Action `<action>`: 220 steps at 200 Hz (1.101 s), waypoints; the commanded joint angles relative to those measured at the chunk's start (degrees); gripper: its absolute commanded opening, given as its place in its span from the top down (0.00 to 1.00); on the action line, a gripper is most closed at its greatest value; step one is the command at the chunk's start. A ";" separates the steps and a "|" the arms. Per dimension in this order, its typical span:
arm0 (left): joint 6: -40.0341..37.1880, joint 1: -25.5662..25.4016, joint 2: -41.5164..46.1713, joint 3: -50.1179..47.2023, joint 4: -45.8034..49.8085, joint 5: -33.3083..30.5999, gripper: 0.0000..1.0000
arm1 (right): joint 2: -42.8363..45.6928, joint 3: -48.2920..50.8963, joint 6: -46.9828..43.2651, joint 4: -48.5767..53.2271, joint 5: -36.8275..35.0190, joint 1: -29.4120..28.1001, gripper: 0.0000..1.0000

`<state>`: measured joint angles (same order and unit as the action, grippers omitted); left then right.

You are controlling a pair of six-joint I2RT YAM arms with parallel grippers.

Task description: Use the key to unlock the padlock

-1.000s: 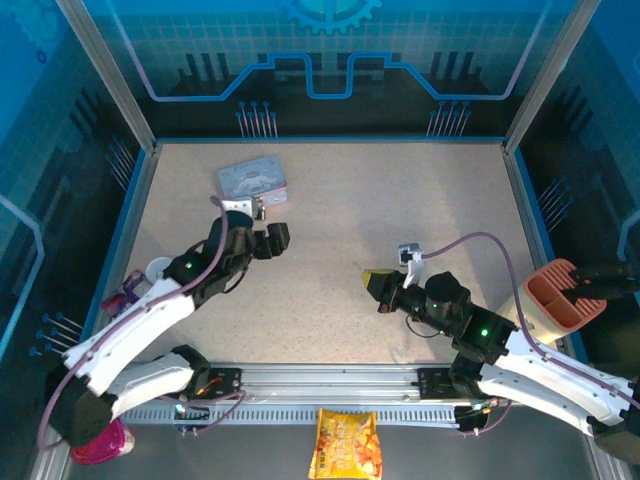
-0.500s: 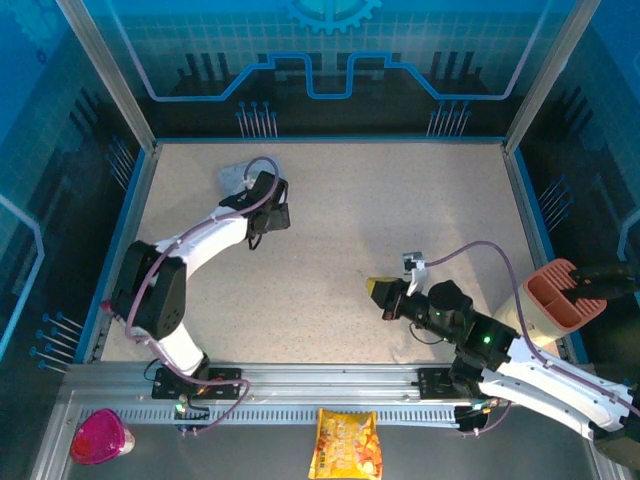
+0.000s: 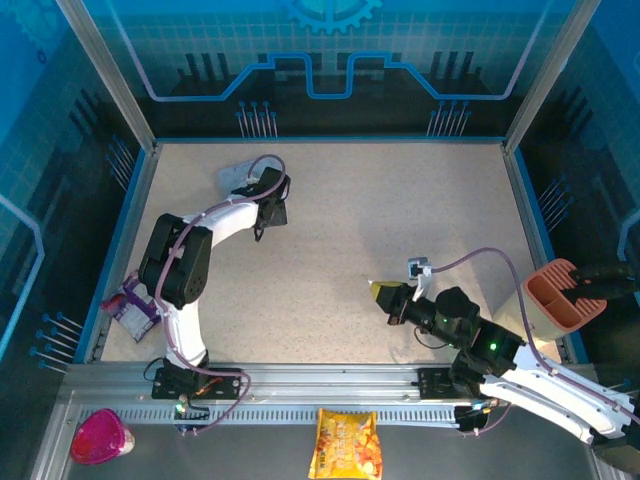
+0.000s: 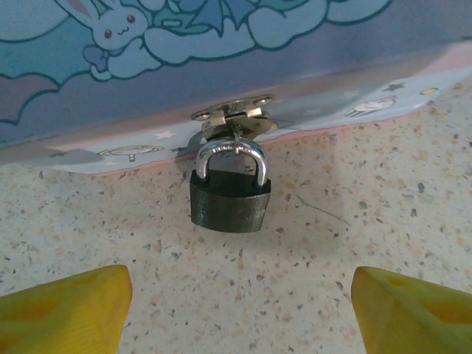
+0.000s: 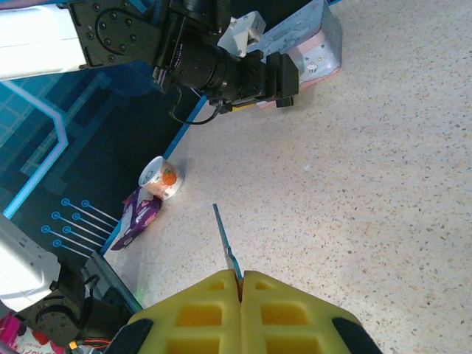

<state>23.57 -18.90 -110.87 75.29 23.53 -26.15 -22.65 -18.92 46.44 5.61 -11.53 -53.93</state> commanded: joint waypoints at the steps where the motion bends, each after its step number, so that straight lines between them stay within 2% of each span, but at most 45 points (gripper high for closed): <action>1: -0.67 1.13 -1.65 1.58 -2.75 -0.39 0.23 | 1.72 0.19 -0.36 1.57 0.30 0.64 1.00; 95: 1.64 4.15 -6.92 5.25 -3.99 3.01 0.30 | 3.83 0.01 -0.27 3.45 -0.39 0.68 1.00; 220: 2.28 4.69 -10.07 9.37 -1.56 3.87 0.51 | 4.30 -1.88 -0.07 5.29 -0.95 0.67 1.00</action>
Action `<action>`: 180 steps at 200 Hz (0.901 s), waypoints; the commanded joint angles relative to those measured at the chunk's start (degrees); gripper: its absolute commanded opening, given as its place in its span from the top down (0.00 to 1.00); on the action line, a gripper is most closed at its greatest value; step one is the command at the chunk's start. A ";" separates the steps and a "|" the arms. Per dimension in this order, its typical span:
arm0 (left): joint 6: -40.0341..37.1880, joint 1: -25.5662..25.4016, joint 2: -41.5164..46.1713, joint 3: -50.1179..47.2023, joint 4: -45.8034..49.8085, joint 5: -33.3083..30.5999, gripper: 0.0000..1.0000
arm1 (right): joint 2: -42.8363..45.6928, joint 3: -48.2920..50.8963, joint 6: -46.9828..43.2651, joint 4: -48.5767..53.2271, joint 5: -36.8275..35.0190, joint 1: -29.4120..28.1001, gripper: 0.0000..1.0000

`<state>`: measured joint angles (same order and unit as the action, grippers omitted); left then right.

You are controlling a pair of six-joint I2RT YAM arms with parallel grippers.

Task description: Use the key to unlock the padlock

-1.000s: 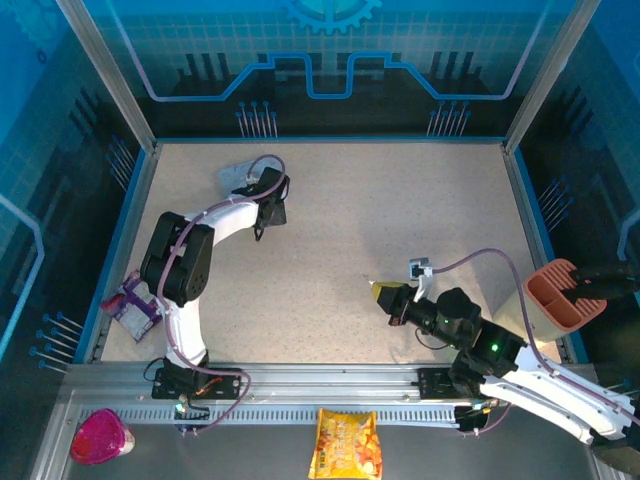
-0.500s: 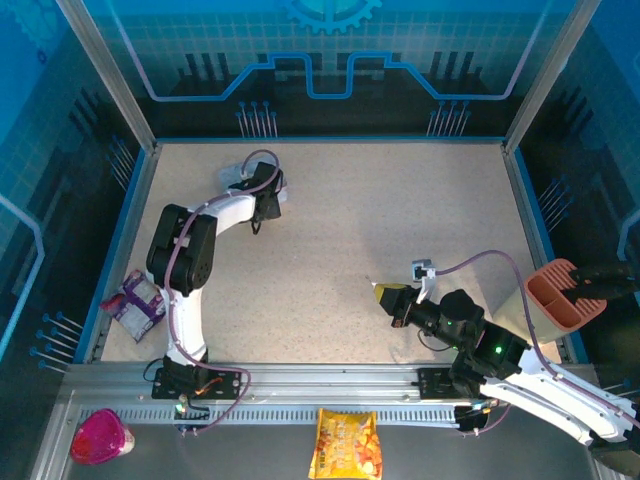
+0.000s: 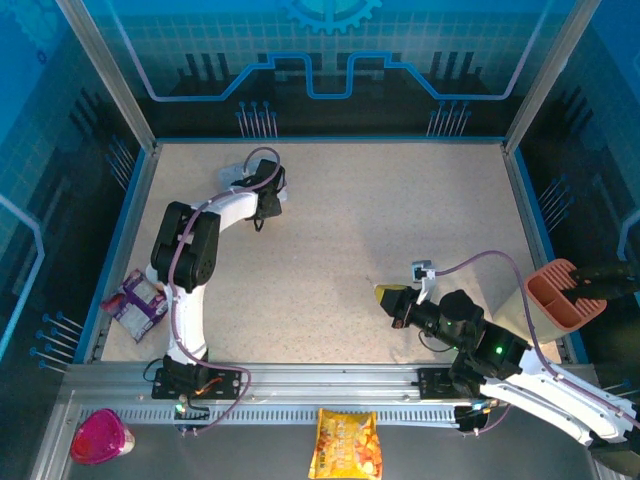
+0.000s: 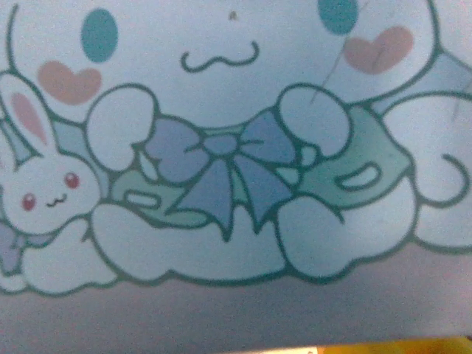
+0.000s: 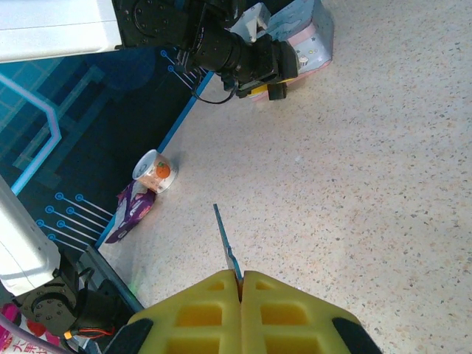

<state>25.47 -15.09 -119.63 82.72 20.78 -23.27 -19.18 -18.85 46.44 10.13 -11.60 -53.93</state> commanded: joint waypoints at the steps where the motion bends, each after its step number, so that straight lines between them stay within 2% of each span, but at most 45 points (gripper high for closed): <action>1: 0.37 0.87 -1.30 1.93 1.24 1.01 0.52 | 0.77 -1.96 -0.05 0.77 -0.89 0.67 1.00; 27: 0.57 1.19 -1.96 2.77 2.09 1.94 0.54 | 0.77 -2.20 0.04 0.68 -0.88 0.67 1.00; 72: 0.54 1.29 -2.36 3.24 2.47 2.17 0.64 | 0.80 -2.63 0.36 1.22 -0.62 0.76 1.00; 122: -0.49 1.21 -0.70 0.70 -0.59 3.55 0.71 | 1.05 -2.51 1.29 2.03 -0.65 0.76 1.00; 180: -1.49 -2.12 0.01 -0.29 -0.72 4.84 0.77 | 1.33 -4.50 5.43 12.01 -5.97 0.91 1.00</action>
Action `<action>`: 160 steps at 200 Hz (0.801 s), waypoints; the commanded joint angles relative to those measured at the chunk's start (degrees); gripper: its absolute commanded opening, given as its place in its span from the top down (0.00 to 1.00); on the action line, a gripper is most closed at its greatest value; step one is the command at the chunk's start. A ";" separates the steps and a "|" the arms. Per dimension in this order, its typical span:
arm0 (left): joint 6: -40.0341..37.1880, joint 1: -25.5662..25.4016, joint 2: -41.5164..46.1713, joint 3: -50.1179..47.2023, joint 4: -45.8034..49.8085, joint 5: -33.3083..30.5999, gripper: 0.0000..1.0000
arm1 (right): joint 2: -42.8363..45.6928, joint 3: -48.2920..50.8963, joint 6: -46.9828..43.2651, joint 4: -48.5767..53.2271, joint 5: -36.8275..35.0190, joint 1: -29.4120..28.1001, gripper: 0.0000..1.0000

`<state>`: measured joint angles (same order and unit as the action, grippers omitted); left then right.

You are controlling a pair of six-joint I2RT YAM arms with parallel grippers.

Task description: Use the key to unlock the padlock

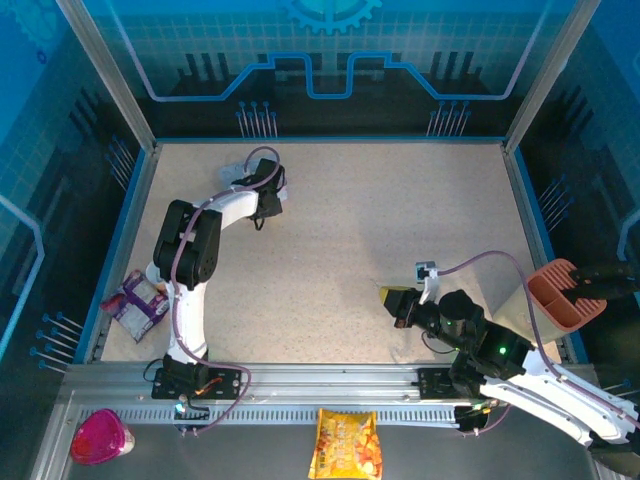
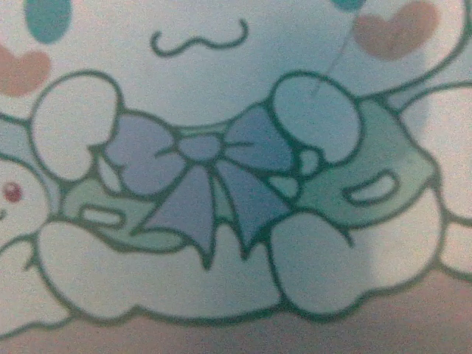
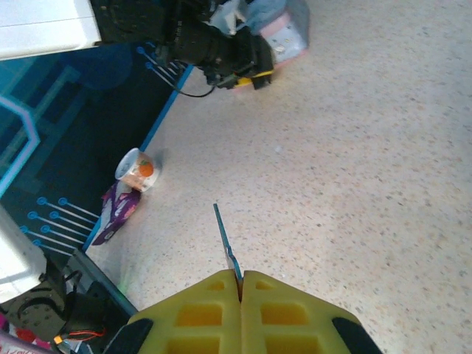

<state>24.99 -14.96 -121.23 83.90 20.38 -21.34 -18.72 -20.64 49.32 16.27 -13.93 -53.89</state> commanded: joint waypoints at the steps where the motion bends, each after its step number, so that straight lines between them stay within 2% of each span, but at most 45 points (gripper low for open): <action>1: -1.01 -2.39 1.65 -1.46 -0.34 2.94 0.77 | 0.87 -2.81 2.58 6.00 -3.72 0.84 1.00; 55: 1.31 -9.92 4.02 -2.75 2.42 1.30 0.80 | 0.97 -2.92 5.42 9.19 -5.12 0.89 1.00; 69: 2.41 -11.94 4.50 -2.95 3.42 1.07 0.76 | 0.94 -2.66 5.78 9.08 -5.29 0.90 1.00; 100: 5.00 -17.11 5.90 -4.54 4.36 1.29 0.80 | 0.77 -2.38 6.40 9.43 -6.50 0.89 1.00; 160: 14.13 -26.12 12.84 -12.66 7.70 1.17 0.81 | -1.85 -2.40 6.67 8.60 -6.73 1.23 1.00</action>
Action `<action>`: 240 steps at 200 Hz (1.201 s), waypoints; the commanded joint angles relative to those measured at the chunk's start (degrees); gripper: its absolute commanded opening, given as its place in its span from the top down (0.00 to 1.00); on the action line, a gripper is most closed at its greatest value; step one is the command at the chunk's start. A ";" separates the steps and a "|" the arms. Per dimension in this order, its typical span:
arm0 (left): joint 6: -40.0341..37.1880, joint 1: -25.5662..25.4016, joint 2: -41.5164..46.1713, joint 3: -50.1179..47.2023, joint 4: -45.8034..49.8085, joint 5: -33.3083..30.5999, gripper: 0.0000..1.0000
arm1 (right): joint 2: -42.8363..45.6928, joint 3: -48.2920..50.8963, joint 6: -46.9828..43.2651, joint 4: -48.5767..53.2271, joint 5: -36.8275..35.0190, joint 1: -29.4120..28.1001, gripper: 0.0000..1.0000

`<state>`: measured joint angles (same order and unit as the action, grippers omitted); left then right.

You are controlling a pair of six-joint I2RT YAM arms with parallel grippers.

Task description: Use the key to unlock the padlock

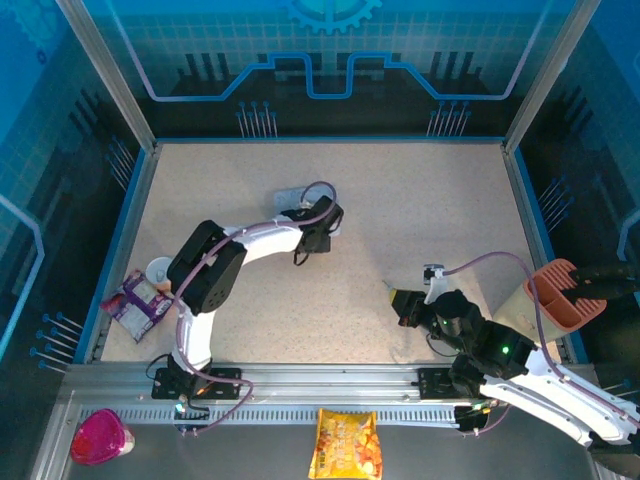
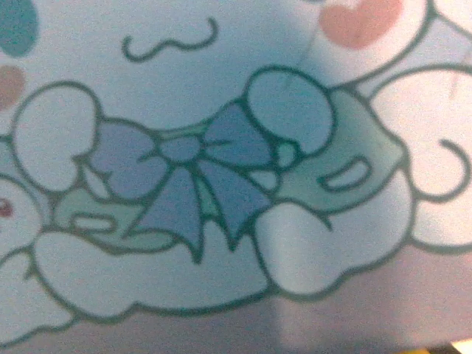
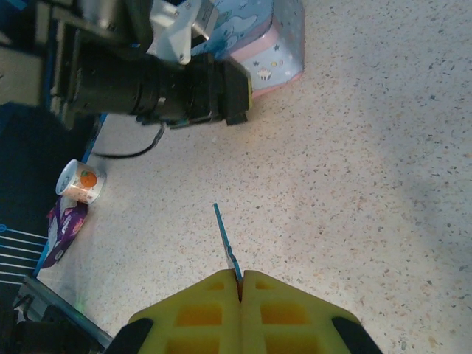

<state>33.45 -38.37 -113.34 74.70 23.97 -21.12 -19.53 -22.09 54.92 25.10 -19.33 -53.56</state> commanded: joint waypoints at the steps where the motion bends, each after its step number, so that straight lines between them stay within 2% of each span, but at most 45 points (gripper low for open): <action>1: 5.88 -2.78 5.13 -3.66 4.18 0.98 0.80 | -1.13 -0.90 1.12 -0.27 -1.28 0.86 1.00; 46: 12.15 -9.47 11.13 -12.95 0.82 -0.85 0.80 | -5.36 -0.14 0.79 -5.84 0.75 1.34 1.00; 80: 15.01 -11.50 13.61 -17.79 -4.98 0.69 0.76 | -7.79 -1.03 0.10 -7.13 1.51 1.71 1.00; 101: 14.46 -12.09 14.65 -18.73 -5.97 1.59 0.67 | -7.86 -1.03 0.13 -7.35 1.63 1.93 1.00; 132: 12.31 -12.38 19.18 -23.94 -10.59 3.08 0.44 | -8.25 -1.03 0.05 -7.96 2.32 2.33 1.00; 155: 7.68 -12.92 25.23 -27.79 -13.80 7.92 0.38 | -9.44 -1.59 -0.33 -8.40 3.43 2.52 1.00; 191: 3.84 -11.89 39.17 -43.77 -30.68 13.58 0.31 | -11.33 -1.52 -0.49 -10.58 5.16 2.63 1.00; 219: 4.39 -7.30 41.96 -51.90 -41.74 19.23 0.30 | -13.17 -1.63 0.32 -12.68 6.69 2.69 1.00; 240: 5.16 -5.11 39.97 -55.23 -50.86 22.69 0.29 | -14.36 -2.54 0.55 -12.71 7.54 2.73 1.00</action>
<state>39.35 -45.50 -72.29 22.28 -12.64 -4.89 -33.01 -22.26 55.11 14.72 -13.43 -51.35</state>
